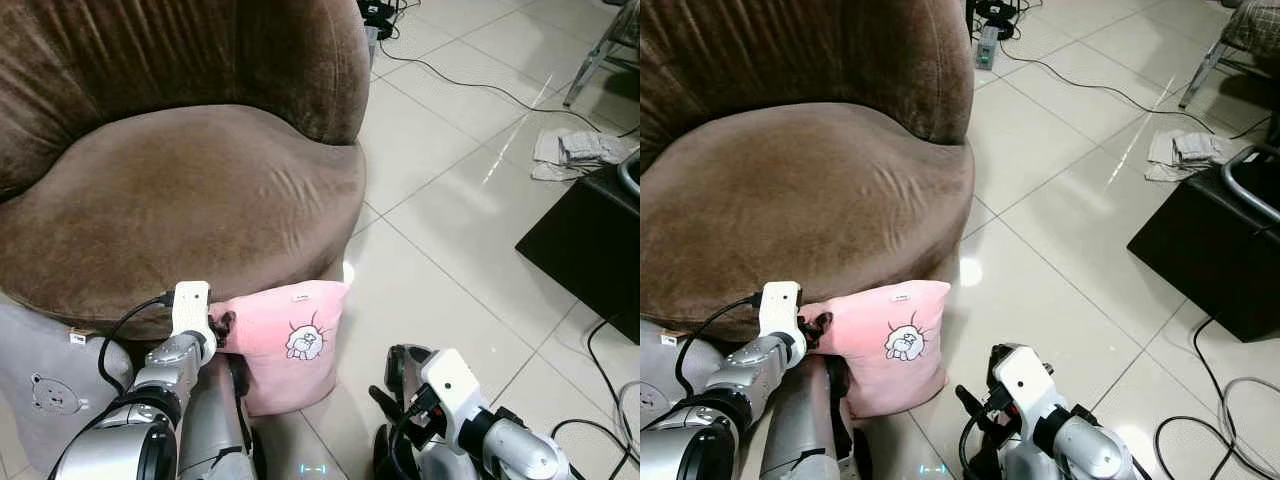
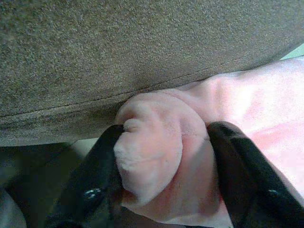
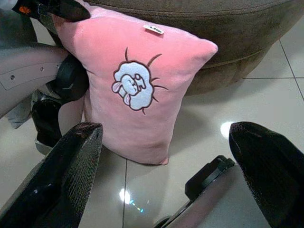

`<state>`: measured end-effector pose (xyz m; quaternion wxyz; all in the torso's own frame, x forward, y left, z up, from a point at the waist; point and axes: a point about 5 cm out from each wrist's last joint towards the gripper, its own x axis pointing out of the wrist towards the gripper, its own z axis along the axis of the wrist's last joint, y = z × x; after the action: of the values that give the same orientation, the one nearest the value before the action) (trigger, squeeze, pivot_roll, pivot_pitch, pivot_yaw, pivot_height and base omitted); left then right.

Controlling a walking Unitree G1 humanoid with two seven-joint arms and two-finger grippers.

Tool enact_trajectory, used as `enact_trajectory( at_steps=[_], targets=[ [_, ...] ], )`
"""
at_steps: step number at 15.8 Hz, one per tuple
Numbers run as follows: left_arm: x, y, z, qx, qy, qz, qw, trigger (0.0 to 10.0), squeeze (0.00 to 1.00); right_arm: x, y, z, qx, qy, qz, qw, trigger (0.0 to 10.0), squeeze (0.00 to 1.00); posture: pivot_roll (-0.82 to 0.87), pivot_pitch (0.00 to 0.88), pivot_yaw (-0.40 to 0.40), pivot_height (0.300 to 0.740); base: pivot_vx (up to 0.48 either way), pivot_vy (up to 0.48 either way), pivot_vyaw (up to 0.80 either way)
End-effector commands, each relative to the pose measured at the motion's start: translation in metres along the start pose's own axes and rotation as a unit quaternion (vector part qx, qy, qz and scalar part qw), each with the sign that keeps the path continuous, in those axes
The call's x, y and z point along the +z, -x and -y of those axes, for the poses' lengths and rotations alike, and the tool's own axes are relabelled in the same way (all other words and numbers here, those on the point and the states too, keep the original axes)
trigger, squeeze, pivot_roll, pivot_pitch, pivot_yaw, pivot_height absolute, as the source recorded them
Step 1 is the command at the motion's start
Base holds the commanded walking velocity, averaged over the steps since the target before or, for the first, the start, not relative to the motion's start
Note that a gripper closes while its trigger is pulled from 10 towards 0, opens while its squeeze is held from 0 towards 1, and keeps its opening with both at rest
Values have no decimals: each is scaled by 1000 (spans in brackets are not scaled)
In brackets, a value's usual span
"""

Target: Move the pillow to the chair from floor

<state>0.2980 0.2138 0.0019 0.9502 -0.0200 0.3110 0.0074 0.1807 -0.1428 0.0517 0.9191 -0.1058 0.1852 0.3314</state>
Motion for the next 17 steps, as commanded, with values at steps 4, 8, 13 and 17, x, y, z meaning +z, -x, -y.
enact_trajectory(
  at_steps=[4, 8, 13, 17],
  targets=[
    [-12, 2, -3, -3, -1, -24, 1000, 0, 0, -2, 2, -2, 10, 0, -7, 1000, 10000, 0, -147, 186, -15, 530, 0, 0, 0],
    [-17, 4, -6, -1, 8, -30, 1000, 0, 0, -3, 3, -2, 10, -1, -11, 1000, 10000, 0, -148, 185, -19, 530, 0, 0, 0],
    [-19, 4, -6, -3, 8, -30, 1000, 0, 0, -4, 3, 0, 9, 0, -14, 1000, 10000, 0, -148, 183, -24, 530, 0, 0, 0],
    [-21, 5, -7, -7, 14, -28, 999, 0, 0, -5, 0, 2, 3, -1, -15, 1000, 10000, 0, -140, 173, -17, 530, 0, 0, 0]
  ],
)
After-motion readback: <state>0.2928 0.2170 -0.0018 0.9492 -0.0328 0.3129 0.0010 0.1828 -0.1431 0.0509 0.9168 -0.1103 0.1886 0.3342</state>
